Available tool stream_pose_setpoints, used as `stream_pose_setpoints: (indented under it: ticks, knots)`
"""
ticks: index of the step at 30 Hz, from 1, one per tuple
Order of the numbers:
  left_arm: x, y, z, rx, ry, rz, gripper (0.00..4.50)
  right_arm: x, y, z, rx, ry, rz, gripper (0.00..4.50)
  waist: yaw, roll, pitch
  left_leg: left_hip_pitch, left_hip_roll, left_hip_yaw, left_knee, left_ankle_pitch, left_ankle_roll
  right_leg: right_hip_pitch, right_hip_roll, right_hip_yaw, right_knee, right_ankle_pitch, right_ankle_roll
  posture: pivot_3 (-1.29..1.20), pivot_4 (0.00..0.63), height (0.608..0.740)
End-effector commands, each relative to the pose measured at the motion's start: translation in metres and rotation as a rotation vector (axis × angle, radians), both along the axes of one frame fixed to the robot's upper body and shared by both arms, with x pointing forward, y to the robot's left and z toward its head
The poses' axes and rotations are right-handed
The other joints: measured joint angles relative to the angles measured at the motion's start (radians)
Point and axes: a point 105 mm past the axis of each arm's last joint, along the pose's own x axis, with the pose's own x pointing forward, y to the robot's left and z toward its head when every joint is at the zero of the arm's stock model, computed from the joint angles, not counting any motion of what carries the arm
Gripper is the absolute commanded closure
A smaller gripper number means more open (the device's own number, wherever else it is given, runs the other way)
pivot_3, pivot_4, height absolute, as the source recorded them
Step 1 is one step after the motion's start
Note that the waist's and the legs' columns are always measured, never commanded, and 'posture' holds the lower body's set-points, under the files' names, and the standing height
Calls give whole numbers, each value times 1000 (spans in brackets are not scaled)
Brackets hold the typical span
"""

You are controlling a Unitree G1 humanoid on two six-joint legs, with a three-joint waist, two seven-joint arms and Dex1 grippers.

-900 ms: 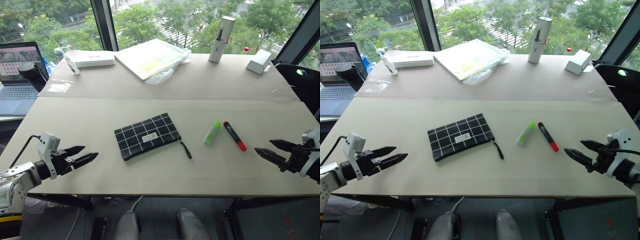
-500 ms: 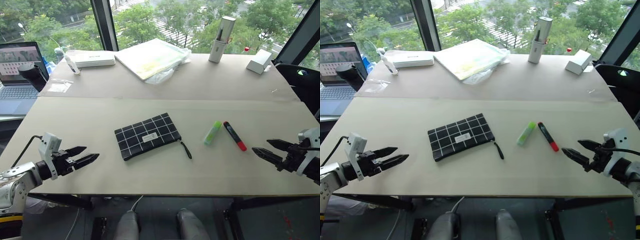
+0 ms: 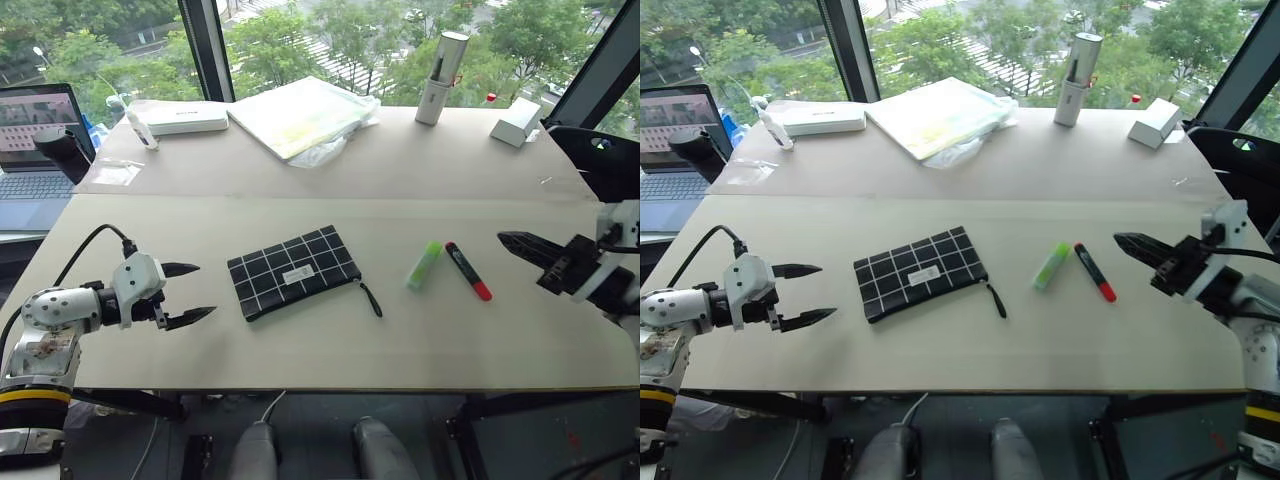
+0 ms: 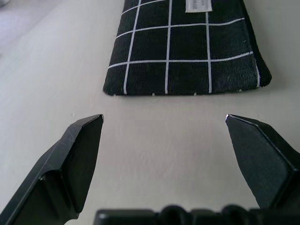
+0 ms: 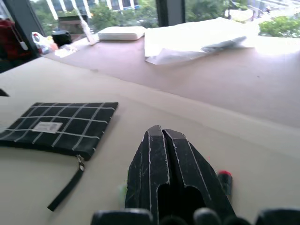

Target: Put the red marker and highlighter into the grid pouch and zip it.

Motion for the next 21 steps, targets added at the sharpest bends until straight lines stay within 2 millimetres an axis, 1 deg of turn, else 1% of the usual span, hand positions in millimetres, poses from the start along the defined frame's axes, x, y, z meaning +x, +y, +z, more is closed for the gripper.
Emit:
stream_pose_setpoints:
  ticks: [1,2,4,5,7,9,11,14,19,21]
  knots:
    - [0,2,-10,149,-19,-78,0,3,54,1,-37,-14,149,4455,-1,0,0,0,0,0,0,0,0,0,0,0,0,0,0,0,150,740]
    - [0,3,-12,184,-22,-92,0,4,69,-4,-66,-15,181,4455,-2,0,0,-1,0,0,0,0,0,-1,0,0,0,0,0,0,150,740]
    - [0,3,-15,228,-30,-118,0,8,90,-18,-136,-18,219,4455,0,0,0,-1,0,0,0,0,0,-2,0,0,1,0,0,0,150,740]
    - [0,2,-16,236,-34,-127,0,10,96,-23,-164,-22,224,4455,1,0,0,-2,0,0,1,0,0,-2,0,-1,1,0,0,0,150,740]
    - [3,-2,-14,239,-57,-143,0,22,109,-37,-220,-24,192,4455,4,0,0,-2,0,0,2,0,0,-1,0,-1,1,0,0,0,150,740]
    - [4,-8,-12,231,-76,-157,0,32,118,-46,-267,-35,159,4455,7,0,0,-2,0,0,3,0,0,-1,0,-1,2,0,0,0,150,740]
    - [5,-12,-11,225,-88,-169,0,37,124,-50,-281,-47,154,4455,10,0,0,-3,0,0,6,0,0,-2,0,-1,5,0,0,0,150,740]
    - [3,-25,-11,200,-116,-202,0,50,132,-65,-316,-21,127,4455,13,0,0,-3,0,0,6,0,0,-3,0,-1,7,0,1,0,150,740]
    - [0,-29,-15,186,-111,-212,0,61,135,-82,-410,-14,113,4455,18,0,0,-3,0,0,7,0,0,-3,0,-1,8,0,1,0,150,740]
    - [-1,-33,-15,180,-113,-221,0,63,138,-89,-449,-7,129,4455,19,0,0,-3,0,0,7,0,0,-3,0,-1,8,0,1,0,150,740]
